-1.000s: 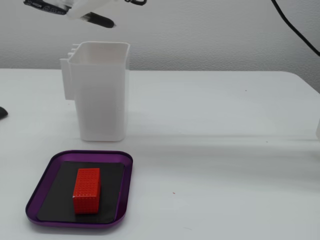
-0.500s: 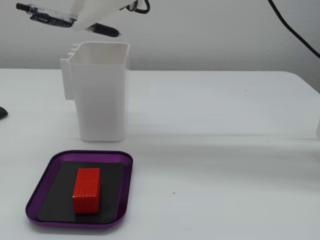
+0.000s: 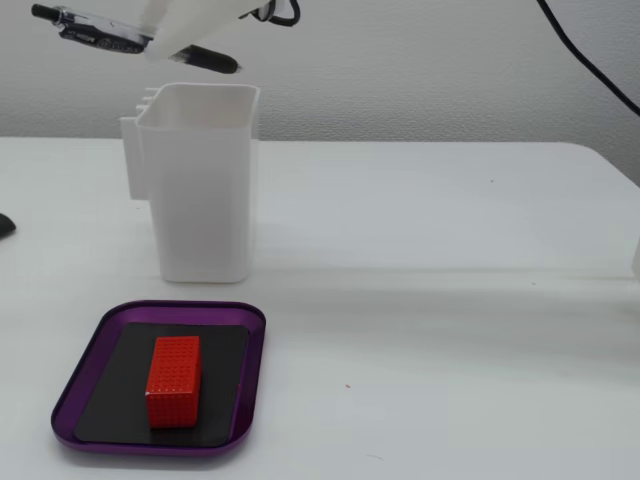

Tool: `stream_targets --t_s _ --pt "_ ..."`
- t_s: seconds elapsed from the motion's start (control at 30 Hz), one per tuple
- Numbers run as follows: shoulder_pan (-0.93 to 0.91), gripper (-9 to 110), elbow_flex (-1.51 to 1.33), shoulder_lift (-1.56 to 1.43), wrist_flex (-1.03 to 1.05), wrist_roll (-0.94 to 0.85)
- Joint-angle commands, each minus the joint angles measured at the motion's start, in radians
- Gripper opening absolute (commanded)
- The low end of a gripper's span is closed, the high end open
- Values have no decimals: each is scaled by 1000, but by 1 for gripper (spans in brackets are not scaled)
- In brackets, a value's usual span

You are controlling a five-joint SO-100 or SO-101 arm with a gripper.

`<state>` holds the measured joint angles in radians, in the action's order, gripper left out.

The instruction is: Pick up the pen and put it in the pen holder.

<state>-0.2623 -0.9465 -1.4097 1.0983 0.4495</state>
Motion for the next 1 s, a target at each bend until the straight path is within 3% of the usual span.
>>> stream_targets --t_s 0.0,0.43,0.77,0.97 --pt "6 4 11 -11 0 -6" --pt "6 8 15 -28 6 -12" --pt "26 8 216 -278 437 -232" --pt "81 8 35 -515 600 -333"
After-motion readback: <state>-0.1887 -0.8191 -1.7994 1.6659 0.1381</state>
